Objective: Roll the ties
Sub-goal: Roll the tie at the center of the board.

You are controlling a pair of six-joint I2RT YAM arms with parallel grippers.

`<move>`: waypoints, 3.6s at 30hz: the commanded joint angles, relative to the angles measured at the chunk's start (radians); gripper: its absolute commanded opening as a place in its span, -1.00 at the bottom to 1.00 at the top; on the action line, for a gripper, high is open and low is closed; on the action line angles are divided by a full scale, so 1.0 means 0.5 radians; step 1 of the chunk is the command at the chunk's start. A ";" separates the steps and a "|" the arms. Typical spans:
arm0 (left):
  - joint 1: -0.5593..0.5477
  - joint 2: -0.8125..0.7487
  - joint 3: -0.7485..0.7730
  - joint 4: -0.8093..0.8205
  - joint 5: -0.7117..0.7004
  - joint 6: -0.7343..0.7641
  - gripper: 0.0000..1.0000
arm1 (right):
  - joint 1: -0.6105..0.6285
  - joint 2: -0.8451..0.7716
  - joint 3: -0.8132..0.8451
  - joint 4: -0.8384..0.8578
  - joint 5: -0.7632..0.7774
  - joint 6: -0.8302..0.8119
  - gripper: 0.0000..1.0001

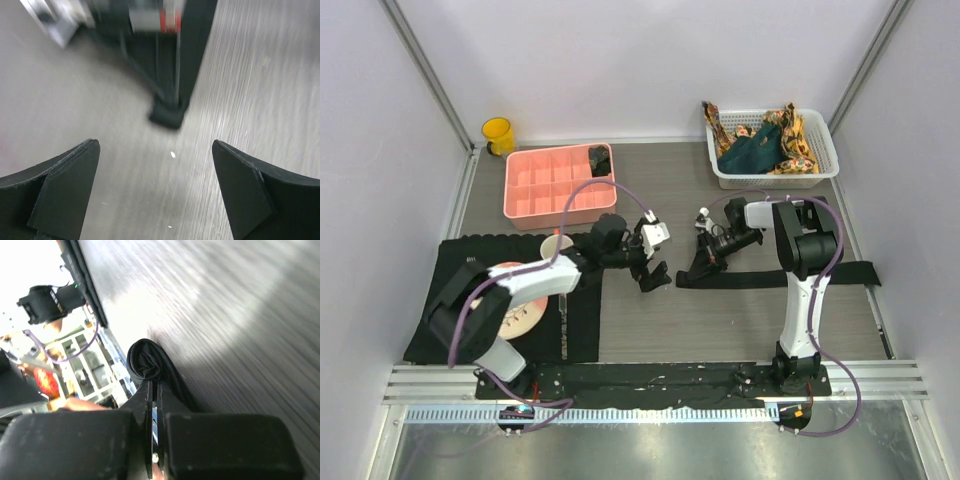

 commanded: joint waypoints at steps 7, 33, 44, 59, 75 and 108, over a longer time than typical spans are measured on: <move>0.049 -0.121 -0.079 0.195 0.235 -0.137 0.99 | 0.194 0.223 0.008 0.109 0.018 -0.326 -0.98; -0.052 0.619 -0.645 1.413 0.241 0.093 0.05 | 0.292 0.266 0.067 0.284 -0.025 -0.108 -0.99; -0.117 0.331 -0.403 0.384 -0.152 0.338 -0.74 | 0.271 0.051 0.122 0.140 0.220 0.012 -0.30; -0.283 0.352 0.158 -0.679 -0.585 0.397 -0.76 | 0.255 -0.237 0.177 -0.017 0.116 0.505 -0.19; -0.307 0.477 0.428 -0.971 -0.695 0.338 -0.77 | 0.357 -0.105 0.202 0.063 0.269 0.598 -0.28; -0.304 0.539 0.413 -0.934 -0.701 0.338 -0.76 | 0.228 -0.142 0.257 -0.112 0.143 0.398 -0.24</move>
